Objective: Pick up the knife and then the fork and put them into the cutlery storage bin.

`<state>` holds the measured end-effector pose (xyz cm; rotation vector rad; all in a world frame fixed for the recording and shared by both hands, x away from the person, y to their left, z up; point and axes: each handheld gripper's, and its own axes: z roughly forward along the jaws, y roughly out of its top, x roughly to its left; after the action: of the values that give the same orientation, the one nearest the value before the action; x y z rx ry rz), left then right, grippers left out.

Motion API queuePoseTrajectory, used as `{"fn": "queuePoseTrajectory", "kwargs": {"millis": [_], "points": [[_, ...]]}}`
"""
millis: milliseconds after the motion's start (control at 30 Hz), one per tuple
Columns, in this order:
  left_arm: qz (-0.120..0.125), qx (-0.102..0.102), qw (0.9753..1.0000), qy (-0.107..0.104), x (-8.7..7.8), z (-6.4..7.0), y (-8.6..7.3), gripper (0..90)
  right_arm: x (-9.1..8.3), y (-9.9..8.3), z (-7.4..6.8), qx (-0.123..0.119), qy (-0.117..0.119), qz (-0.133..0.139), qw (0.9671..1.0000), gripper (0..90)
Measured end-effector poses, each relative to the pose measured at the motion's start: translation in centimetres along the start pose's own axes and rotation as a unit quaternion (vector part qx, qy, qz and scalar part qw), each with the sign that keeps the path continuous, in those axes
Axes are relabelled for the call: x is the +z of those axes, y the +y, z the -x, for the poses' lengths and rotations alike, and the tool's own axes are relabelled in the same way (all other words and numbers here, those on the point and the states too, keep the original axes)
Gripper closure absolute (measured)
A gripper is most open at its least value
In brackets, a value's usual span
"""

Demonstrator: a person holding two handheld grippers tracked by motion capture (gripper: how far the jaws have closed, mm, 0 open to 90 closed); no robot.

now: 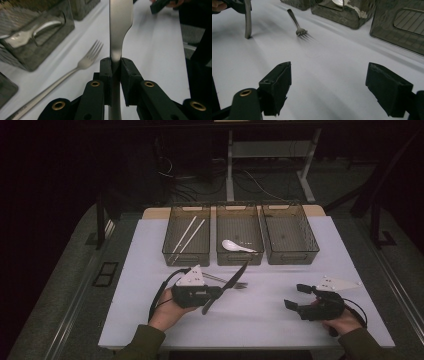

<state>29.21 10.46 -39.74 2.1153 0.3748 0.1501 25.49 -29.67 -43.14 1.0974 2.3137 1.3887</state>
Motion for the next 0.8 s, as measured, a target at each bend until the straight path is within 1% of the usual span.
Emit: {"fn": "queuePoseTrajectory", "kwargs": {"millis": [100,167,233,267,333,367,500,533,567,600,700,733,800], "points": [[0.019,-0.007,0.9998,0.003,-0.1,-0.1,0.3,79.1,0.0,0.3,-0.1,0.001,0.005,0.002,1.0000,20.5],[0.023,-0.008,0.9996,0.011,-0.1,-0.1,0.6,79.1,0.0,0.6,-0.3,-0.001,0.007,0.002,1.0000,18.8],[0.031,-0.017,0.9992,0.019,0.1,0.0,0.8,79.1,0.0,1.1,-0.4,0.001,0.012,0.003,0.9999,16.6],[0.031,-0.018,0.9991,0.025,0.2,-0.1,0.9,79.1,0.0,1.4,-0.5,0.000,0.020,0.003,0.9998,16.6],[0.036,-0.024,0.9985,0.034,0.5,0.0,1.2,79.1,0.0,2.2,-0.6,0.006,0.031,0.006,0.9995,16.6],[0.036,-0.026,0.9982,0.040,0.6,0.0,1.3,79.1,0.2,2.5,-0.7,0.007,0.031,0.010,0.9994,16.7],[0.035,-0.032,0.9967,0.066,1.4,0.0,1.8,79.1,1.1,3.4,-1.0,0.019,0.038,0.009,0.9990,17.5],[0.035,-0.032,0.9964,0.071,1.6,0.0,1.9,79.1,1.4,3.7,-1.1,0.022,0.041,0.009,0.9989,18.0],[0.034,-0.032,0.9961,0.075,1.7,0.0,2.0,79.1,1.6,3.9,-1.2,0.020,0.043,0.007,0.9989,20.9],[0.033,-0.032,0.9958,0.079,2.0,0.0,2.1,79.1,1.8,4.1,-1.2,0.018,0.049,0.013,0.9986,22.9],[0.030,-0.033,0.9951,0.088,2.6,0.0,2.4,79.1,2.2,5.0,-1.4,0.022,0.057,0.021,0.9979,24.4],[0.032,-0.035,0.9947,0.091,2.8,0.0,2.5,79.1,2.4,5.3,-1.5,0.026,0.058,0.026,0.9977,25.6],[0.036,-0.037,0.9941,0.095,3.1,-0.1,2.7,79.1,2.8,5.9,-1.5,0.027,0.067,0.034,0.9968,29.8]]}}
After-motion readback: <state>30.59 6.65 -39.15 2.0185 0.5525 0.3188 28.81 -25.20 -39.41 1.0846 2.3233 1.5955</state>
